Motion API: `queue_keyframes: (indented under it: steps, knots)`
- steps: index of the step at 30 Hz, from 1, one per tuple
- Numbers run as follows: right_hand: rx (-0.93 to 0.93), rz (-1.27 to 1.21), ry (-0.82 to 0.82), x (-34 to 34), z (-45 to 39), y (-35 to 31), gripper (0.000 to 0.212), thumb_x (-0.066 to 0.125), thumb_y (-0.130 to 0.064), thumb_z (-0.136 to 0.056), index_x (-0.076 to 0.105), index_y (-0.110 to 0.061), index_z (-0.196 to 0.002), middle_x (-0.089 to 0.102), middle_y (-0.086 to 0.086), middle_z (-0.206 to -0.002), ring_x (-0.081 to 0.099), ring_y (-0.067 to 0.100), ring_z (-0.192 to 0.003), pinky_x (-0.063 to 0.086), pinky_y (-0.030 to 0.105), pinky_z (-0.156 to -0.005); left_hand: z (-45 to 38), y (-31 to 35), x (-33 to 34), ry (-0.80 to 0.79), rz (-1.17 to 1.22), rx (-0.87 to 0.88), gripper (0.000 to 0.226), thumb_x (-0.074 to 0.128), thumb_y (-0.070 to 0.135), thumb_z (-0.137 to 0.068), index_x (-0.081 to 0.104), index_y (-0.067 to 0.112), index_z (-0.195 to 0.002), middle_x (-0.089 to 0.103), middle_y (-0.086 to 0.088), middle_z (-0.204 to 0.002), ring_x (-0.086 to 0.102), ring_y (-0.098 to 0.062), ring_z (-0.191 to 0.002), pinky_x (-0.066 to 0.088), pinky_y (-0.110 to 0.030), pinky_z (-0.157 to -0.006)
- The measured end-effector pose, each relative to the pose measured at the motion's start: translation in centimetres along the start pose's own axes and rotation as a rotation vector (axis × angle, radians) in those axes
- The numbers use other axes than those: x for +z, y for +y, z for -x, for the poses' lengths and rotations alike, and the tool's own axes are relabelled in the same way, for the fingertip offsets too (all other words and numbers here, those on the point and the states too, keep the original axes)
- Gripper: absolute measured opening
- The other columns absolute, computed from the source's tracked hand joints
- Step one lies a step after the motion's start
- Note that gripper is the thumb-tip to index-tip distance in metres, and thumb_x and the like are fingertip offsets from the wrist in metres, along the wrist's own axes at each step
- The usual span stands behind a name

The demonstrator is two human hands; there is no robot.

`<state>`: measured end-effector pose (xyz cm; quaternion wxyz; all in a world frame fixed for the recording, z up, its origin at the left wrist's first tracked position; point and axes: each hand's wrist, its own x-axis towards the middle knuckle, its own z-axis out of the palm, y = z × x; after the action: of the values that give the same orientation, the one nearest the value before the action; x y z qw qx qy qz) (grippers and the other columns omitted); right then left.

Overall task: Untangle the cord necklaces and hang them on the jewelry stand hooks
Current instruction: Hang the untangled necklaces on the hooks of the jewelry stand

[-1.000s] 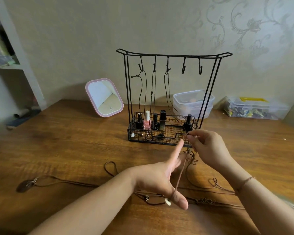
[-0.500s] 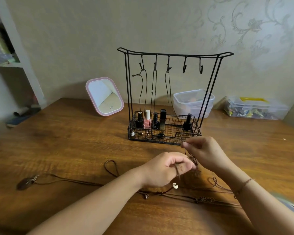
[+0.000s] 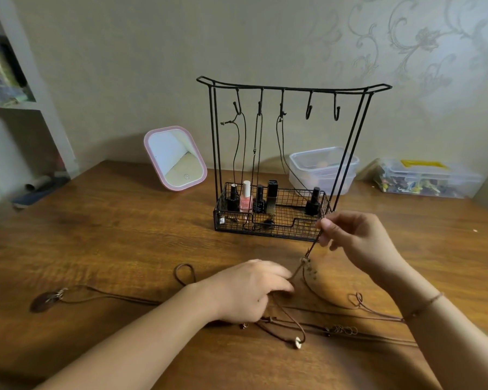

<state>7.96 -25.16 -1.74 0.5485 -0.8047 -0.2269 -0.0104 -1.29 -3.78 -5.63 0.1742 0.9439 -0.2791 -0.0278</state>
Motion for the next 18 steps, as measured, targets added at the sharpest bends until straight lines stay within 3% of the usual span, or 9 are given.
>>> queue_keyframes:
  steps: [3,5,7,8,10,13,16,18]
  knots:
    - [-0.029,-0.009,0.027,0.5,0.2,-0.1,0.013,0.061,-0.018,-0.095,0.071,-0.016,-0.088,0.073,0.007,-0.072,0.069,0.017,-0.067,0.057,0.031,-0.063,-0.1,0.1,-1.0,0.040,0.245,-0.194,0.056,0.043,-0.010,-0.076,0.075,0.028,-0.102,0.052,0.001,-0.146,0.040,-0.010,-0.138,0.026,-0.030,-0.119]
    - [-0.031,-0.028,0.014,0.9,0.3,-0.2,0.013,0.061,-0.017,-0.095,0.071,-0.015,-0.087,0.073,0.009,-0.073,0.071,0.022,-0.070,0.059,0.035,-0.065,-0.9,0.4,-1.2,0.213,0.536,-0.312,0.034,0.046,0.004,-0.077,0.071,0.027,-0.078,0.068,-0.004,-0.121,0.058,-0.015,-0.117,0.041,-0.036,-0.109]
    - [-0.039,-0.034,-0.001,1.3,0.3,-0.3,0.013,0.061,-0.017,-0.095,0.070,-0.015,-0.086,0.073,0.010,-0.073,0.071,0.024,-0.071,0.059,0.036,-0.066,-2.1,1.1,-0.9,0.374,0.727,-0.446,0.017,0.053,0.022,-0.089,0.068,0.019,-0.081,0.071,-0.004,-0.092,0.065,-0.018,-0.088,0.053,-0.041,-0.091]
    - [-0.050,-0.030,-0.005,1.5,0.4,-0.4,0.012,0.061,-0.017,-0.094,0.070,-0.015,-0.086,0.073,0.010,-0.073,0.071,0.024,-0.070,0.059,0.037,-0.065,-2.7,1.5,-0.7,0.385,0.697,-0.498,0.015,0.058,0.032,-0.092,0.066,0.019,-0.089,0.069,0.002,-0.087,0.063,-0.014,-0.081,0.054,-0.039,-0.082]
    - [-0.072,-0.017,-0.007,1.9,0.5,-0.6,0.011,0.063,-0.020,-0.093,0.070,-0.016,-0.085,0.072,0.010,-0.072,0.070,0.024,-0.068,0.060,0.037,-0.065,-3.7,2.3,-0.2,0.345,0.542,-0.551,0.030,0.067,0.047,-0.089,0.058,0.024,-0.106,0.064,0.010,-0.093,0.061,-0.006,-0.084,0.051,-0.029,-0.072]
    - [-0.078,-0.051,0.005,2.0,0.7,-0.8,0.014,0.063,-0.029,-0.088,0.070,-0.018,-0.086,0.072,0.010,-0.072,0.069,0.023,-0.068,0.060,0.038,-0.066,-4.7,2.9,0.0,0.336,0.407,-0.589,0.052,0.068,0.059,-0.084,0.053,0.027,-0.121,0.063,0.010,-0.102,0.061,-0.009,-0.092,0.052,-0.028,-0.078]
    - [-0.090,-0.130,0.020,1.8,0.8,-0.7,0.015,0.062,-0.028,-0.088,0.071,-0.016,-0.088,0.070,0.015,-0.076,0.068,0.019,-0.070,0.059,0.039,-0.066,-5.1,2.9,0.4,0.367,0.261,-0.591,0.034,0.063,0.053,-0.091,0.063,0.028,-0.114,0.066,0.008,-0.101,0.063,-0.014,-0.091,0.056,-0.033,-0.078]
    - [-0.082,-0.147,0.046,1.6,0.8,-0.4,0.012,0.060,-0.020,-0.094,0.070,-0.016,-0.089,0.070,0.014,-0.078,0.069,0.018,-0.072,0.059,0.038,-0.066,-5.0,2.5,0.9,0.397,0.293,-0.542,0.024,0.061,0.046,-0.095,0.068,0.028,-0.109,0.070,0.008,-0.100,0.065,-0.013,-0.090,0.058,-0.037,-0.079]
